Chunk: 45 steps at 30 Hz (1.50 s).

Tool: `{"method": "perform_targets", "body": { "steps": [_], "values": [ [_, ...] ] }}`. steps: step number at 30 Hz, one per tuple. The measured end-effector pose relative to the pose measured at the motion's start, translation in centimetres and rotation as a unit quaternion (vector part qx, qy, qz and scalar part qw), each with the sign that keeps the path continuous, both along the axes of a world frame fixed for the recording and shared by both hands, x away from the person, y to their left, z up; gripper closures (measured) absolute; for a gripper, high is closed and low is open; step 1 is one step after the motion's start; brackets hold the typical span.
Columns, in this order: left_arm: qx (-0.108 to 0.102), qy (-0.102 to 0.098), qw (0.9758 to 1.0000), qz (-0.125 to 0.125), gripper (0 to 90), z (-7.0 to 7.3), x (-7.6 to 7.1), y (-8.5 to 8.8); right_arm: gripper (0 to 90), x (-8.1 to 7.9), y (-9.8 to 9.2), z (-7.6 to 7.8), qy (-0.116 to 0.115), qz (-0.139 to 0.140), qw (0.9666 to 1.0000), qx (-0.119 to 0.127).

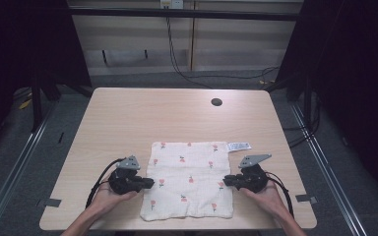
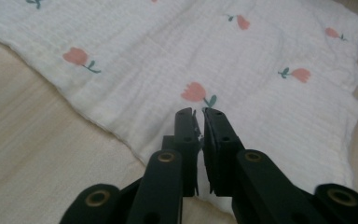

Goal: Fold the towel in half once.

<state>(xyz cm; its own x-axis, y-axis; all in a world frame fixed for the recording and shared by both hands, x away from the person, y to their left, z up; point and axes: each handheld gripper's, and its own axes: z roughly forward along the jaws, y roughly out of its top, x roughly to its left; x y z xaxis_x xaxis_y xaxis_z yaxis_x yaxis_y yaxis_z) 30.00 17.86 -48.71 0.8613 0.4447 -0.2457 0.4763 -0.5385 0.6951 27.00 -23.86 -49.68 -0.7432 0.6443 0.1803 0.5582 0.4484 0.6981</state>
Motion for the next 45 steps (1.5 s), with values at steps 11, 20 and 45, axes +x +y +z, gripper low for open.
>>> {"method": "perform_targets", "body": {
  "steps": [11, 20, 45],
  "values": [
    [0.003, -0.001, 0.9996, 0.029, 70.8, 0.1, 3.2, -1.4, 72.7, 3.0, -1.4, 2.2, -0.039, -0.058, 0.9975, 0.008],
    [0.030, 0.000, 0.9996, 0.002, 69.2, -0.8, 2.2, -1.9, 67.9, 6.8, -2.5, 2.1, -0.040, -0.085, 0.9956, -0.002],
    [-0.002, -0.012, 0.9957, 0.092, 51.8, 0.1, 6.6, 1.5, 60.5, 13.6, -0.9, 0.2, -0.007, -0.108, 0.9937, -0.029]
  ]
}}
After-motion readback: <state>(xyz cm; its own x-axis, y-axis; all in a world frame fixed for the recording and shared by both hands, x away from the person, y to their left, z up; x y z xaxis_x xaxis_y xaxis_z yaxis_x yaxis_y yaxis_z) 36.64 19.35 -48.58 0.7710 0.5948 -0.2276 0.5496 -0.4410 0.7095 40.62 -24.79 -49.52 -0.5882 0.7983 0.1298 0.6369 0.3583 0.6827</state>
